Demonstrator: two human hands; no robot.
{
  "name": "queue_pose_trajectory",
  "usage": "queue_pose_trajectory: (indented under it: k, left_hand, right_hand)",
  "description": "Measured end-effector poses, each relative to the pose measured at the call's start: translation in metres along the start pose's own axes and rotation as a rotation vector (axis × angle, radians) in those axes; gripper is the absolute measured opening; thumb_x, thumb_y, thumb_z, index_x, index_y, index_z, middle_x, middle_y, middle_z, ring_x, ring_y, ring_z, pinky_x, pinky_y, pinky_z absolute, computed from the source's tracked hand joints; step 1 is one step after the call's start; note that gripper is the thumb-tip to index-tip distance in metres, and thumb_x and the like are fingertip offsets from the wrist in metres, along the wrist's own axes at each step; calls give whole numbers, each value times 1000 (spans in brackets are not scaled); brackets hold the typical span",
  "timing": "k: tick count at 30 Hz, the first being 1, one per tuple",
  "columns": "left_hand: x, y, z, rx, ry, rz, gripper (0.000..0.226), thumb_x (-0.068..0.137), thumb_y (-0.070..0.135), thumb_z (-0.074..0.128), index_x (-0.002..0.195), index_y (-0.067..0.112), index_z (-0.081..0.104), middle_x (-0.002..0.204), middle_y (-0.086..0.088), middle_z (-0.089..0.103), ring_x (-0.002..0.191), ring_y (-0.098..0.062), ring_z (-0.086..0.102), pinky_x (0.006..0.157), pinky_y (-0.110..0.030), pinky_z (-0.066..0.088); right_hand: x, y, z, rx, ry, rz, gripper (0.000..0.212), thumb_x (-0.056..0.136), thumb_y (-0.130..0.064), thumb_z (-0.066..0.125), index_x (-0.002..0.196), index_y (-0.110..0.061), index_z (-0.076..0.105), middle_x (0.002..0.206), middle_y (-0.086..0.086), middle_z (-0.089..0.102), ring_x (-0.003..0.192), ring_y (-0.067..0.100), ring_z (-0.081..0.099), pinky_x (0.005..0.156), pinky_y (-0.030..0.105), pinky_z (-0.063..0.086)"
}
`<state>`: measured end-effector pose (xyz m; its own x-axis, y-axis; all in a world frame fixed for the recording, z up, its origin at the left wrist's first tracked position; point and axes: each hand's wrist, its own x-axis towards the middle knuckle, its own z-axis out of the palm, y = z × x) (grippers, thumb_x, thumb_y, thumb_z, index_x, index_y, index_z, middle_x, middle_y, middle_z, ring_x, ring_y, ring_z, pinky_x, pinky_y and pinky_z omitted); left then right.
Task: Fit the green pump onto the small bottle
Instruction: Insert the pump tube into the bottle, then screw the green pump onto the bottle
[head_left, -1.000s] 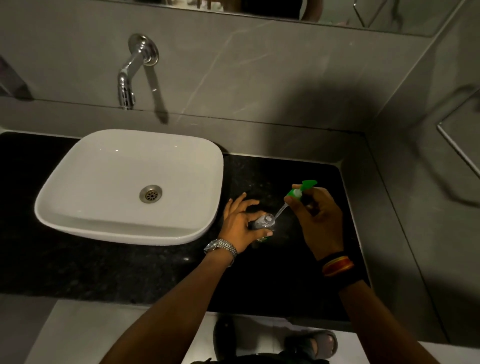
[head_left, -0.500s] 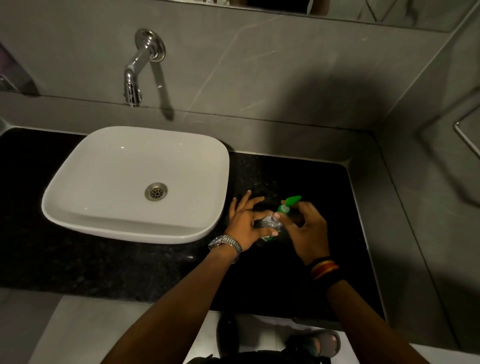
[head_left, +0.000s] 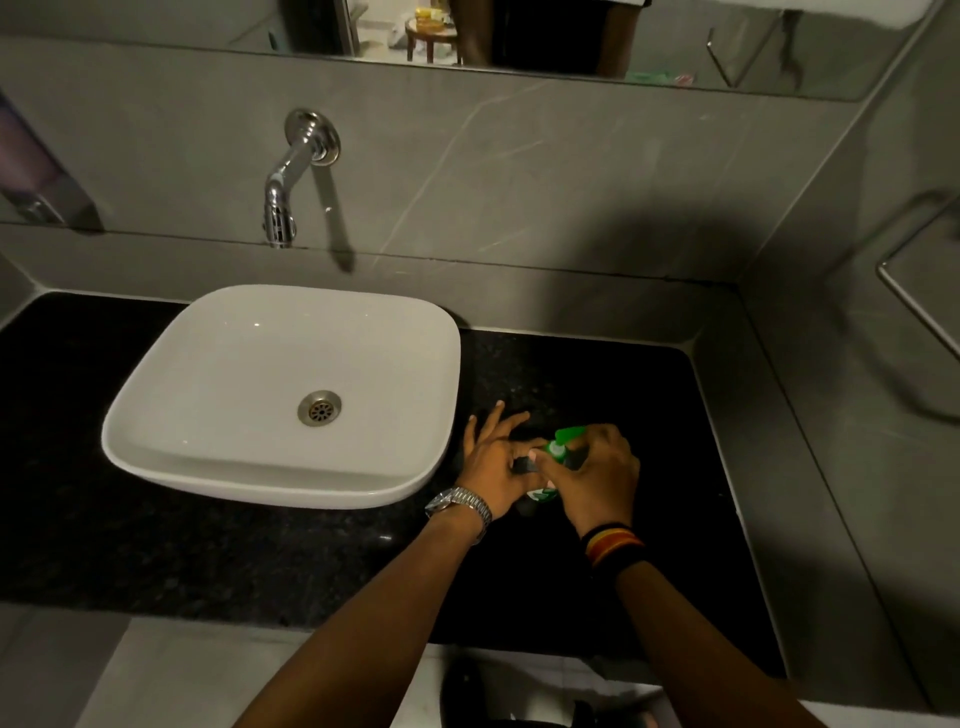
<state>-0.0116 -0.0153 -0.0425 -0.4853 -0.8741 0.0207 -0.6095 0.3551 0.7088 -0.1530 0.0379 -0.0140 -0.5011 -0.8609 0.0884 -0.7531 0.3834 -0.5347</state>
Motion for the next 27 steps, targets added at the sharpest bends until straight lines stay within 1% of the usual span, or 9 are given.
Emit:
queue_pose_trajectory:
  k: [4, 6, 9, 13, 15, 17, 20, 24, 27]
  left_hand:
    - [-1, 1, 0, 1, -12, -4, 45, 81, 42, 78, 124, 30, 71, 160, 5, 37, 156, -18, 4, 122, -46, -13]
    - [1, 0, -1, 11, -22, -7, 50, 81, 44, 77, 128, 32, 68, 160, 6, 37, 156, -18, 3, 121, -46, -14]
    - [4, -2, 0, -6, -44, -18, 54, 80, 52, 76, 130, 35, 66, 160, 9, 36, 156, -17, 1, 122, -47, -15]
    - [5, -7, 3, -3, -37, -8, 54, 79, 55, 75, 129, 36, 67, 159, 10, 38, 156, -16, 2, 120, -45, -16]
    - [5, -9, 5, -8, -27, -4, 54, 79, 54, 75, 129, 36, 67, 158, 10, 39, 156, -15, 2, 120, -44, -17]
    - [5, -10, 6, -15, -26, -10, 54, 78, 55, 75, 128, 36, 66, 158, 10, 40, 156, -15, 2, 119, -44, -18]
    - [5, -9, 5, -18, -26, -20, 55, 77, 55, 76, 129, 38, 65, 157, 10, 40, 156, -16, 2, 120, -46, -17]
    - [3, -8, 7, 6, 9, -8, 55, 77, 55, 76, 127, 34, 68, 156, 8, 43, 156, -18, 5, 120, -47, -16]
    - [1, -7, 8, 23, 25, -3, 56, 78, 56, 75, 129, 35, 66, 156, 7, 43, 156, -19, 5, 120, -47, -16]
  right_hand:
    - [1, 4, -2, 89, -104, 49, 69, 59, -64, 80, 111, -21, 68, 129, 2, 56, 122, 22, 54, 105, 41, 45]
    - [3, 15, -8, 341, -226, -15, 65, 68, -49, 83, 125, -24, 65, 139, -7, 49, 131, 15, 48, 110, 33, 40]
    - [8, 23, -13, 394, -277, -89, 38, 76, -26, 81, 114, -22, 73, 128, -9, 59, 126, 19, 56, 107, 36, 46]
    - [11, 14, -15, 335, -191, 1, 42, 61, -42, 89, 86, -18, 66, 100, 0, 62, 100, 21, 61, 90, 42, 52]
    - [13, 16, -17, 351, -211, -28, 46, 59, -45, 90, 91, -21, 66, 106, -4, 58, 103, 16, 59, 92, 35, 50]
    - [15, 21, -18, 365, -295, -107, 49, 68, -34, 87, 113, -22, 70, 123, -10, 52, 118, 10, 53, 100, 24, 42]
    - [15, 23, -19, 361, -307, -186, 32, 75, -15, 81, 106, -19, 77, 121, -11, 58, 121, 16, 57, 102, 25, 46]
    - [17, 14, -20, 225, -196, -105, 35, 63, -43, 86, 80, -21, 65, 96, -4, 61, 97, 19, 60, 87, 39, 51]
    - [16, 17, -21, 257, -253, -85, 42, 63, -49, 86, 94, -26, 68, 111, -3, 58, 107, 16, 57, 95, 36, 48]
